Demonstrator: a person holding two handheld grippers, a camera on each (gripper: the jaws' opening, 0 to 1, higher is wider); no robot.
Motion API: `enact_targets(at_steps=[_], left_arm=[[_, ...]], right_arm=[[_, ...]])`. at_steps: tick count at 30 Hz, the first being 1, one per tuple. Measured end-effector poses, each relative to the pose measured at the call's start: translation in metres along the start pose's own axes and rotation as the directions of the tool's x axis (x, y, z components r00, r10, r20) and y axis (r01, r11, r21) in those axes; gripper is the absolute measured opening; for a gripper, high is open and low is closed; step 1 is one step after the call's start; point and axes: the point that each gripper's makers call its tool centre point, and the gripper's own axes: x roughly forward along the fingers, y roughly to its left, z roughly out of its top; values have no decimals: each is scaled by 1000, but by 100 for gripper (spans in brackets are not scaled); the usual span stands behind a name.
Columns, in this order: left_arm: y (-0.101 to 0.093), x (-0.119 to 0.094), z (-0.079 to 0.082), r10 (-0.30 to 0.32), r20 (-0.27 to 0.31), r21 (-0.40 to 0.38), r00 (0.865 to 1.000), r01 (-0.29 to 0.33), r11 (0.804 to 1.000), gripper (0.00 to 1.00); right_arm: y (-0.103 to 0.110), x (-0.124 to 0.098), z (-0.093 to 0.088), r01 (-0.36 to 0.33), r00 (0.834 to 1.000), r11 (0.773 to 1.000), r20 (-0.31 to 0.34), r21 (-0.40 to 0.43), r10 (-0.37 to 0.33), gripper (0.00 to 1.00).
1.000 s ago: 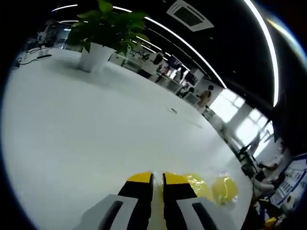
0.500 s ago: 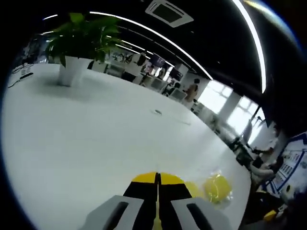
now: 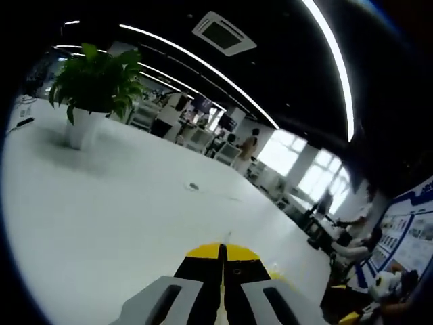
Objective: Compare the silicone blocks by pressing each to a similar depth, holding the contact briefly, and releasing to observe deformation and rebound differences across the visible hardness samples.
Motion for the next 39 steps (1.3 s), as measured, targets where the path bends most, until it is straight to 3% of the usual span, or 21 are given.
enact_targets(at_steps=[7,19,24,28,34,39], left_arm=[[-11,-14,13,-23,17,8,1000,23,1000,0],[-66,-45,55,-148,91,84,985,140,987,0],[-101,-59,73,-218,106,148,970,202,968,0],[-117,-66,79,-253,104,171,962,233,957,0],[-146,-76,87,-327,109,198,939,302,933,0],[-169,-87,96,-390,107,219,915,361,907,0]], right_arm=[[6,0,2,-27,1000,1000,9,4,27,94],[10,-2,11,-57,997,998,57,24,56,89],[18,-2,12,-91,995,996,45,23,90,89],[25,-1,12,-132,991,991,36,28,131,89],[37,-3,12,-199,980,980,13,1,199,89],[49,-4,33,-255,966,966,43,-30,256,84]])
